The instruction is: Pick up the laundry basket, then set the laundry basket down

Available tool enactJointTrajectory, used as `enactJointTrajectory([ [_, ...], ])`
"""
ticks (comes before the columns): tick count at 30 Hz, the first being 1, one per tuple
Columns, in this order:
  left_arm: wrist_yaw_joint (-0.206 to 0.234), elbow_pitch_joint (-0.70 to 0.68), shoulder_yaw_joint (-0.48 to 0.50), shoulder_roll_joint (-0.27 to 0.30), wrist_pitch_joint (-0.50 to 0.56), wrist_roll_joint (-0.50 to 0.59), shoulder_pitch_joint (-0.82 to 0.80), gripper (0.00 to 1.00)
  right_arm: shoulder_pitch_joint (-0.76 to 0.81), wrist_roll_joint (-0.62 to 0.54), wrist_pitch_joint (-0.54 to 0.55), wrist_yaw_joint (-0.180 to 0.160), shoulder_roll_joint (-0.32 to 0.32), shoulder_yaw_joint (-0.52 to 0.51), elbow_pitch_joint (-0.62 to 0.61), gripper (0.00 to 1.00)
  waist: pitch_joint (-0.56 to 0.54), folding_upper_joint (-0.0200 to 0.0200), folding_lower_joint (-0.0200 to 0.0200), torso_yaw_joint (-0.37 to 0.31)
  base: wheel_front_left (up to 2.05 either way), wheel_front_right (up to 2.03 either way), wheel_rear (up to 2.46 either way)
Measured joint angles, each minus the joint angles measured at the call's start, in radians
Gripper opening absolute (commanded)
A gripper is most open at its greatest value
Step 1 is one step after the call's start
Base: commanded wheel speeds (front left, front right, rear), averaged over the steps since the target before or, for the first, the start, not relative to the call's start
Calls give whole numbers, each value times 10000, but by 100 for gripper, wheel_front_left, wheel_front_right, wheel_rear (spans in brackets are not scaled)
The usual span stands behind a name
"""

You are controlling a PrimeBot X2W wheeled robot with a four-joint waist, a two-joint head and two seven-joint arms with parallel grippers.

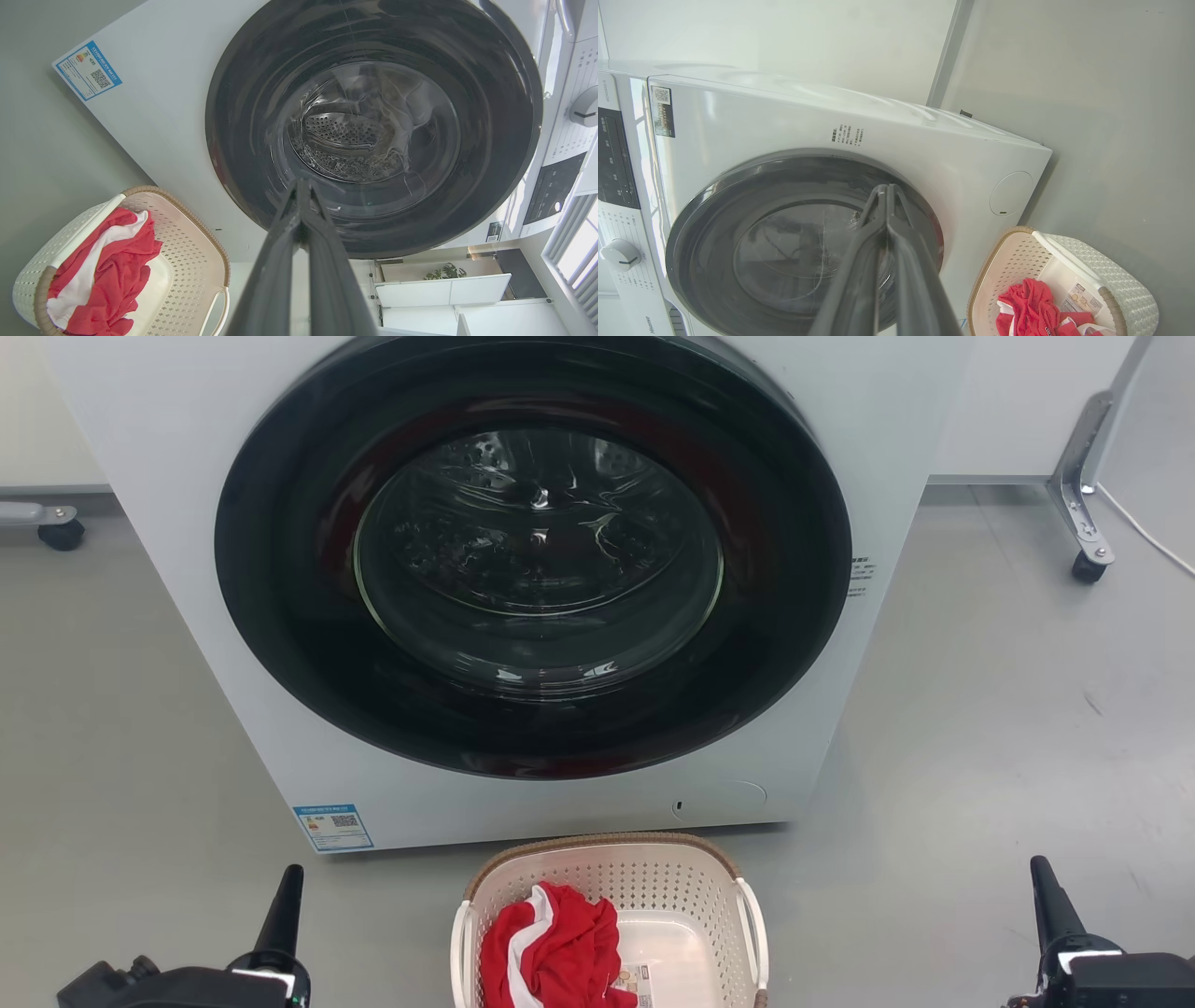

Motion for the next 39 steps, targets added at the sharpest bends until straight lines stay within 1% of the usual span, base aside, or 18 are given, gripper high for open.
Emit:
enactJointTrajectory([
  [2,-19,38,71,-35,38,-305,-52,0,-92,226,35,13,44,-59,33,0,3,0,0,-6,0,0,0],
  [5,-153,82,199,-96,130,-598,-147,0,-141,619,155,100,105,-146,88,0,7,0,0,-15,0,0,0],
  [11,-268,174,439,-173,307,-1292,-214,0,-300,1360,364,265,199,-345,234,0,14,0,0,-33,0,0,0],
  [18,-426,249,669,-267,470,-1952,-359,0,-368,2054,539,360,291,-522,380,0,21,0,0,-50,0,0,0],
  [21,-426,259,679,-276,470,-2086,-360,0,-433,2059,539,364,301,-529,385,0,21,0,0,-50,0,0,0],
  [24,-426,261,681,-278,470,-2086,-360,0,-475,2059,539,408,301,-529,385,0,21,0,0,-50,0,0,0],
  [39,-426,270,683,-278,470,-2086,-361,0,-475,2059,539,408,301,-529,385,0,21,0,0,-49,0,0,0],
])
